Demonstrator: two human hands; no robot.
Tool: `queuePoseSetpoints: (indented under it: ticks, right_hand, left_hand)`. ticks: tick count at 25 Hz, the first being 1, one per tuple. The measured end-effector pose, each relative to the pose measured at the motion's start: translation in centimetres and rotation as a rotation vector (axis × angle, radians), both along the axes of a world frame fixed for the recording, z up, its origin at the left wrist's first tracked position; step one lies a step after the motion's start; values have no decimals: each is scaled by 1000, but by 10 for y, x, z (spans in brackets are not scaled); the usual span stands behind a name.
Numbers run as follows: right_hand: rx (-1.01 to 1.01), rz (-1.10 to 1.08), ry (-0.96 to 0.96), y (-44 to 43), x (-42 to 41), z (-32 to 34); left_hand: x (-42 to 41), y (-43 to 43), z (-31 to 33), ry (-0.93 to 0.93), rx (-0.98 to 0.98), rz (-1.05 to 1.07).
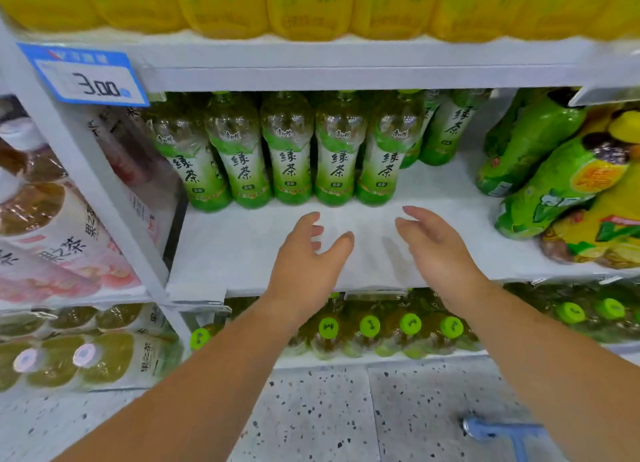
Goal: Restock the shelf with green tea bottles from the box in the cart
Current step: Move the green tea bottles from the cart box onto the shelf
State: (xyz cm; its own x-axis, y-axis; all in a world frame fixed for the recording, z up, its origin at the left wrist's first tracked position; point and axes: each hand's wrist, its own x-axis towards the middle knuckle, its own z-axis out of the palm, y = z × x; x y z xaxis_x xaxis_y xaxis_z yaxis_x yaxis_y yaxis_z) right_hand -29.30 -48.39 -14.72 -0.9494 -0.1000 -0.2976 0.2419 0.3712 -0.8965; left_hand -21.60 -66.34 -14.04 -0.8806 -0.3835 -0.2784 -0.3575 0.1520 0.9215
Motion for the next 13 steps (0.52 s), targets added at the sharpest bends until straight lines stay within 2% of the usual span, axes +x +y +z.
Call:
queuePoseSetpoints:
  ticks: [2,8,13]
  right_hand:
    - [-33,-26,-51,11,18,10]
    - [36,-39,-170,48,87,38]
    - [3,-152,-196,69,153,85]
  left_hand:
    - [17,4,10,-52,43,-1]
    - [74,18,52,-155,69,-80]
    - [126,35,104,-112,31,-131]
